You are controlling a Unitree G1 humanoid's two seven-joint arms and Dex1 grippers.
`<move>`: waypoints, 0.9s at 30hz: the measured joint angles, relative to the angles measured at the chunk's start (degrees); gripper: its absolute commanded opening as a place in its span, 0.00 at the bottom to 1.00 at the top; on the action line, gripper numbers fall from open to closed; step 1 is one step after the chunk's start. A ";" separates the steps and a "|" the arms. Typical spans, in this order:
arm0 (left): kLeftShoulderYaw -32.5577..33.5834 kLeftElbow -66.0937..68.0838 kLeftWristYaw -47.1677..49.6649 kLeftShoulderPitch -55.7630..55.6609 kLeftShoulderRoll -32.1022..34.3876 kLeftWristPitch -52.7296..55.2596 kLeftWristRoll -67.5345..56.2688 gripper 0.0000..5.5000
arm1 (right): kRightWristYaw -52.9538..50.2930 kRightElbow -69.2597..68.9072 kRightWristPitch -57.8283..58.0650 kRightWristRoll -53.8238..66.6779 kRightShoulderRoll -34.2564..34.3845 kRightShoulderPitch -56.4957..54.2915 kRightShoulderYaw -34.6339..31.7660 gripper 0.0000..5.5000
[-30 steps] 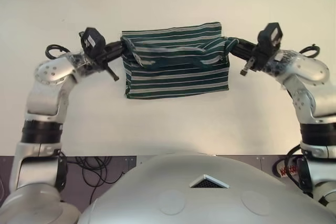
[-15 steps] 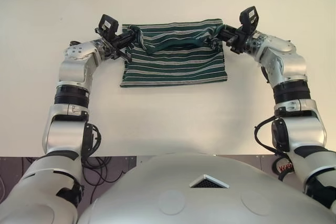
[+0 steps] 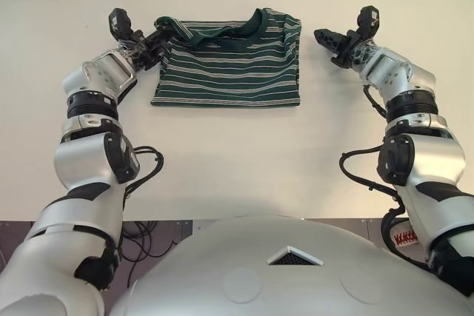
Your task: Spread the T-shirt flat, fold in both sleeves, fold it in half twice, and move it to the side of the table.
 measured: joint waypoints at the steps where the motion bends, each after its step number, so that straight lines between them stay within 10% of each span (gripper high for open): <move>1: 0.69 0.00 0.38 -0.16 -0.01 0.49 -0.15 0.00 | -0.50 0.02 -1.77 -1.30 0.05 0.01 0.62 0.27; 11: 2.52 -2.95 0.95 -0.39 -0.39 2.87 -0.43 0.00 | 3.28 -27.20 -29.78 -15.65 4.09 13.51 16.45 0.01; 27: 2.91 -6.32 2.13 2.30 0.17 -2.42 1.92 0.17 | -1.84 -23.91 -33.67 -33.74 5.58 15.57 31.29 0.00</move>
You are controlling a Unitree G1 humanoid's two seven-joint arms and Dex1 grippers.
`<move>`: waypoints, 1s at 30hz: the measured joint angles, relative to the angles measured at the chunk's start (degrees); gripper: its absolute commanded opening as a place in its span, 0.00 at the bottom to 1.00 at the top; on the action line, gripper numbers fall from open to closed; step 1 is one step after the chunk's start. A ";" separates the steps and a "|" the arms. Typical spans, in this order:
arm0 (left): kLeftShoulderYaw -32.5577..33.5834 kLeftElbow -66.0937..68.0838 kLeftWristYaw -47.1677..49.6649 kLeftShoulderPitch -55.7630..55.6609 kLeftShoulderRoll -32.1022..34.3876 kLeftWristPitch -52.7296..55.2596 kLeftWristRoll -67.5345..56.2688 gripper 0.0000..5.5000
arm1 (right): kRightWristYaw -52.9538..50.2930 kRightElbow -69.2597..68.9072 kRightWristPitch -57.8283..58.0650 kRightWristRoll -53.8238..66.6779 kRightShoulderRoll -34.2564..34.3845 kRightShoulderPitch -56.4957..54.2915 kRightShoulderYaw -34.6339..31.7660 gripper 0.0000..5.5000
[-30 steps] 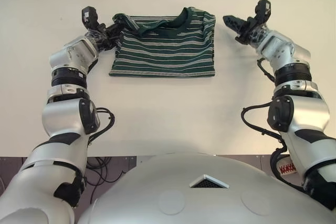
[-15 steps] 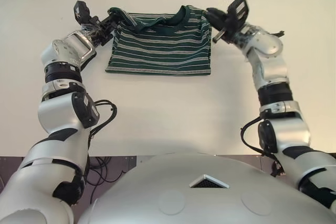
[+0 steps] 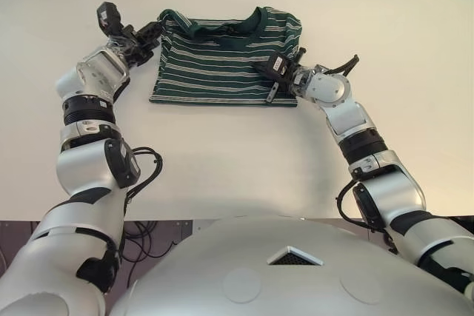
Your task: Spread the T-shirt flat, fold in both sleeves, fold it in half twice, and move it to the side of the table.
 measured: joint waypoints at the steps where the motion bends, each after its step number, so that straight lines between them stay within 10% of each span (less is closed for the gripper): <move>1: 0.54 0.79 0.44 -0.61 0.12 -0.58 0.00 0.17 | 0.10 -0.08 0.08 -0.06 -0.44 -0.13 0.42 0.00; 9: 0.18 2.91 0.77 -1.28 1.34 -7.48 2.19 0.17 | 1.37 -3.40 2.66 -0.11 -2.28 0.90 2.42 0.00; 19: -30.39 -53.94 -24.19 32.87 6.44 -13.41 11.54 0.00 | 4.01 -31.73 17.45 0.11 -6.26 17.16 4.85 0.00; 30: -37.82 -59.04 -21.42 36.70 12.63 -14.51 22.51 0.00 | 6.11 -53.40 32.24 0.34 -12.85 23.83 2.34 0.00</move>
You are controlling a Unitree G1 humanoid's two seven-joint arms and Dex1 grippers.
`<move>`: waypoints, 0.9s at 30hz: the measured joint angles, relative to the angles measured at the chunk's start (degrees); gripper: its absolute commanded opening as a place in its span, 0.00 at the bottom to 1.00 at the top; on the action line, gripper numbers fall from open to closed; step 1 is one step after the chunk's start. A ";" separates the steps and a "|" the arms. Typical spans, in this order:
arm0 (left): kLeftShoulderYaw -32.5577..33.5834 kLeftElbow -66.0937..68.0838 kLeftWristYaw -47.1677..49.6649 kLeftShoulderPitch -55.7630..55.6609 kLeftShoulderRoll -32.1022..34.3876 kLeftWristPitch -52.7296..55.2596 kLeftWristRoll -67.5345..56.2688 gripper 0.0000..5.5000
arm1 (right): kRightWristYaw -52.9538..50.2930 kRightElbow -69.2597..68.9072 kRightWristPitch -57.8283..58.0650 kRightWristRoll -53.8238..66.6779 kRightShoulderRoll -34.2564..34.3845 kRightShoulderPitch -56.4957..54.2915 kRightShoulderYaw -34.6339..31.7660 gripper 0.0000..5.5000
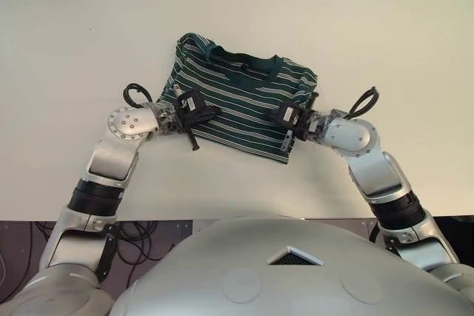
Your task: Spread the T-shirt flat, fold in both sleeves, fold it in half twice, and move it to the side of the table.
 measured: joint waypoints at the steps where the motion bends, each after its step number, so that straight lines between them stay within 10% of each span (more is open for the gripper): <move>1: -0.23 0.09 -0.03 0.03 0.52 -0.30 0.26 0.00 | -0.04 -0.10 0.30 0.29 0.01 -1.89 -0.99 0.00; 15: -1.32 0.12 -0.51 0.53 2.76 -2.39 1.02 0.00 | -3.54 33.12 -17.16 -4.27 -0.32 -16.57 1.79 0.00; 27: -6.66 22.97 -5.13 -20.97 1.38 -8.61 7.40 0.00 | 4.56 2.90 -15.02 -0.05 -18.45 3.38 1.75 0.00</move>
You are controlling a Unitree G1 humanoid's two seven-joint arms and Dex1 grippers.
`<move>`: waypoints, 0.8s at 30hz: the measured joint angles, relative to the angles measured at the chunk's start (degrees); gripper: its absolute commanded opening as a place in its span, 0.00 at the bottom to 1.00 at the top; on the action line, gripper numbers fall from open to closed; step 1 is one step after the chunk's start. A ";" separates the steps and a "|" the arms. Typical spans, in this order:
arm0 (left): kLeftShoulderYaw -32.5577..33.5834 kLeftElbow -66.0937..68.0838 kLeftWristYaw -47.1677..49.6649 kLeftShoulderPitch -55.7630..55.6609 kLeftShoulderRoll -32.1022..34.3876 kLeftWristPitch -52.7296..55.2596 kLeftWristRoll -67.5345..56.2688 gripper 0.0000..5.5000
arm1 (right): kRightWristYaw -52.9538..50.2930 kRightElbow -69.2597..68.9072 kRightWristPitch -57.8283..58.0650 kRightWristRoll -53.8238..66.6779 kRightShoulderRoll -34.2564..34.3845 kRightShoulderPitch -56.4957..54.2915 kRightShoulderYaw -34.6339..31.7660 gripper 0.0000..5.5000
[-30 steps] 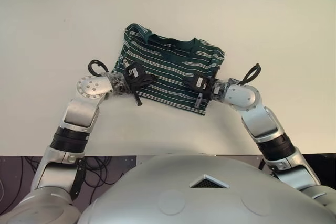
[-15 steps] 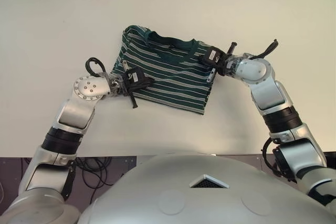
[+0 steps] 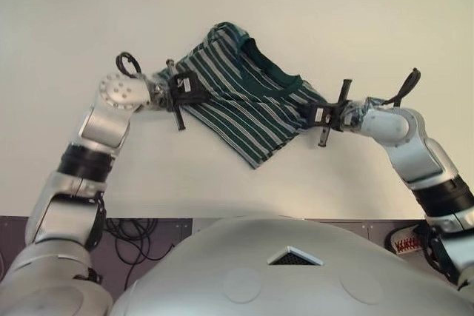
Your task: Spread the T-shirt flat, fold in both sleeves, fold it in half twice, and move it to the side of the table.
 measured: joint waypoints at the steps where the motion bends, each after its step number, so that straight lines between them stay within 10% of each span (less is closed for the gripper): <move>1: -1.00 3.49 0.00 -2.85 -1.21 -1.35 1.61 0.00 | 0.92 -3.01 1.92 2.04 0.29 2.27 0.34 0.00; 9: -5.76 13.74 0.18 -11.05 -9.77 -8.87 6.41 0.00 | -0.65 -11.96 13.98 5.65 7.80 7.37 6.15 0.00; 18: 2.42 5.29 -3.65 -0.56 -0.97 -12.97 -0.21 0.18 | -2.41 -27.60 28.00 18.39 6.19 16.82 -11.74 0.27; 24: 10.94 -10.29 -7.12 14.62 4.79 -17.07 -10.13 0.37 | 2.12 -32.85 17.31 16.80 -2.78 26.46 -19.12 0.47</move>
